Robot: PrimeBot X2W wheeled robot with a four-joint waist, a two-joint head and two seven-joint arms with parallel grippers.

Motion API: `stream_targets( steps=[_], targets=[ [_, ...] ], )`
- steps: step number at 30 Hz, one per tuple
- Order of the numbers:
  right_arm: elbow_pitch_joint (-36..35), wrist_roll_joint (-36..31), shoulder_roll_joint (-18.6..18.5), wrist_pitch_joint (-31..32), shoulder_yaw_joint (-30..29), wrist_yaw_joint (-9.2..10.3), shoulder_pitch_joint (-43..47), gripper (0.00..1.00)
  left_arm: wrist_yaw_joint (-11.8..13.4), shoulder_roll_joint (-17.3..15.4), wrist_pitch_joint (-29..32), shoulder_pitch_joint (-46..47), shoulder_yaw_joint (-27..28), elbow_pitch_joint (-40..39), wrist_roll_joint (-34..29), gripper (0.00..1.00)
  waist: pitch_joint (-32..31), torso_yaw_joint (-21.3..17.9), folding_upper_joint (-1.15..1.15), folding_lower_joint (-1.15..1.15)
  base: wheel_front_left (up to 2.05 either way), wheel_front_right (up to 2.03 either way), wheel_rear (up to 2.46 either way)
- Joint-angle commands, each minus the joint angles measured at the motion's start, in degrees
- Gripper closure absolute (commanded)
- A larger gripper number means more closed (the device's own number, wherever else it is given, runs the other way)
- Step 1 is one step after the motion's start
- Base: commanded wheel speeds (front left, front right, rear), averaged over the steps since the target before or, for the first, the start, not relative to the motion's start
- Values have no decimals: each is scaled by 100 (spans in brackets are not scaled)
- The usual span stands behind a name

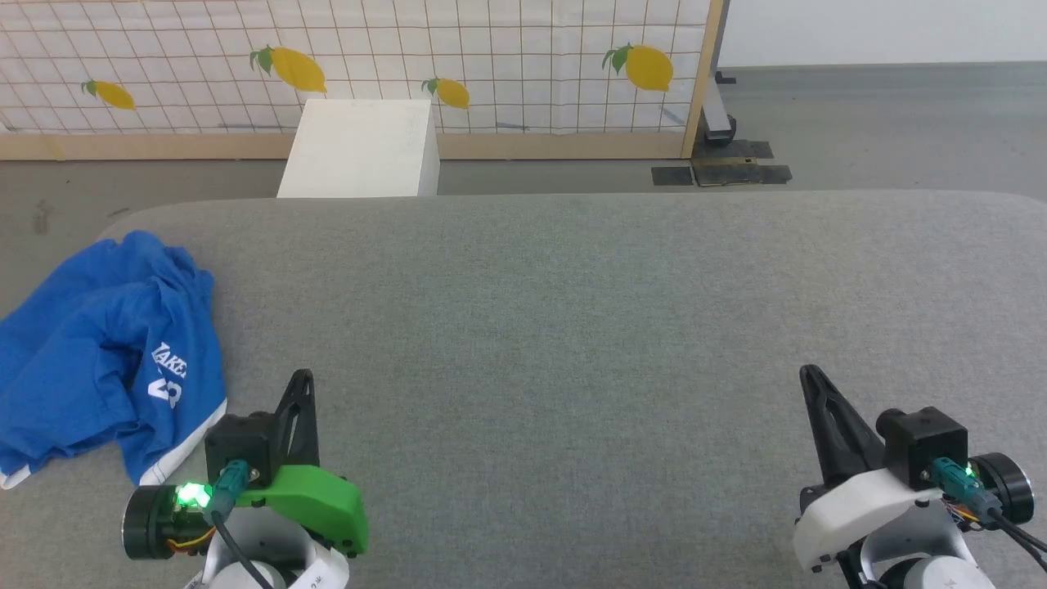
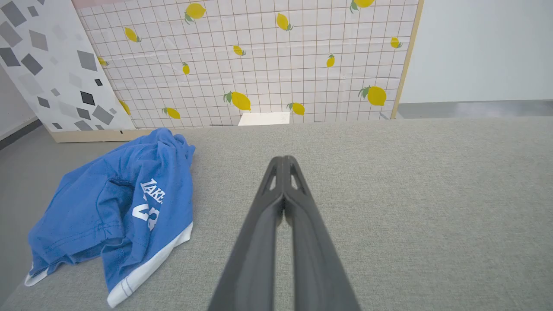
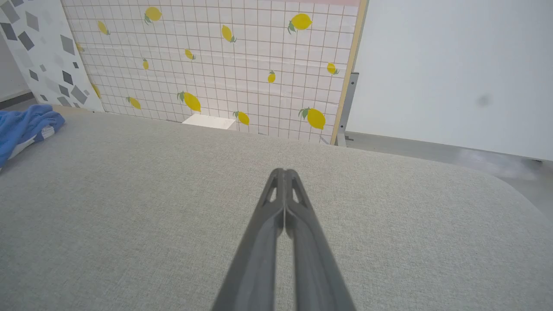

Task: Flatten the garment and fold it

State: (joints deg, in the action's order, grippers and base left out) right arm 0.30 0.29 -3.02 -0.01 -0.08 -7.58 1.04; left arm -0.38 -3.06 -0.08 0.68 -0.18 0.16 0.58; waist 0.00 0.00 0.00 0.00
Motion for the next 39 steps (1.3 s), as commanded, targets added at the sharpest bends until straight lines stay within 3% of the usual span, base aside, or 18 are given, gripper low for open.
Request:
stream_targets(
  steps=[1, 23, 24, 39],
  targets=[
    [-30, -29, 14, 1, 8, 9, -104, 100, 38, 18, 8, -68, 18, -16, -58, 100, 0, 0, 0, 0, 0, 0, 0],
    [-30, -29, 14, 1, 8, 9, -104, 100, 38, 18, 8, -68, 18, -16, -58, 100, 0, 0, 0, 0, 0, 0, 0],
    [0, 0, 0, 0, 0, 0, 0, 0, 0, 0, 0, -1, 0, 0, 0, 0, 0, 0, 0, 0, 0, 0, 0],
    [87, -10, -1, -121, 3, 1, -53, 0, 54, 2, -124, 77, -129, 144, 111, 0, 6, 0, 0, 0, 0, 0, 0]
  ],
)
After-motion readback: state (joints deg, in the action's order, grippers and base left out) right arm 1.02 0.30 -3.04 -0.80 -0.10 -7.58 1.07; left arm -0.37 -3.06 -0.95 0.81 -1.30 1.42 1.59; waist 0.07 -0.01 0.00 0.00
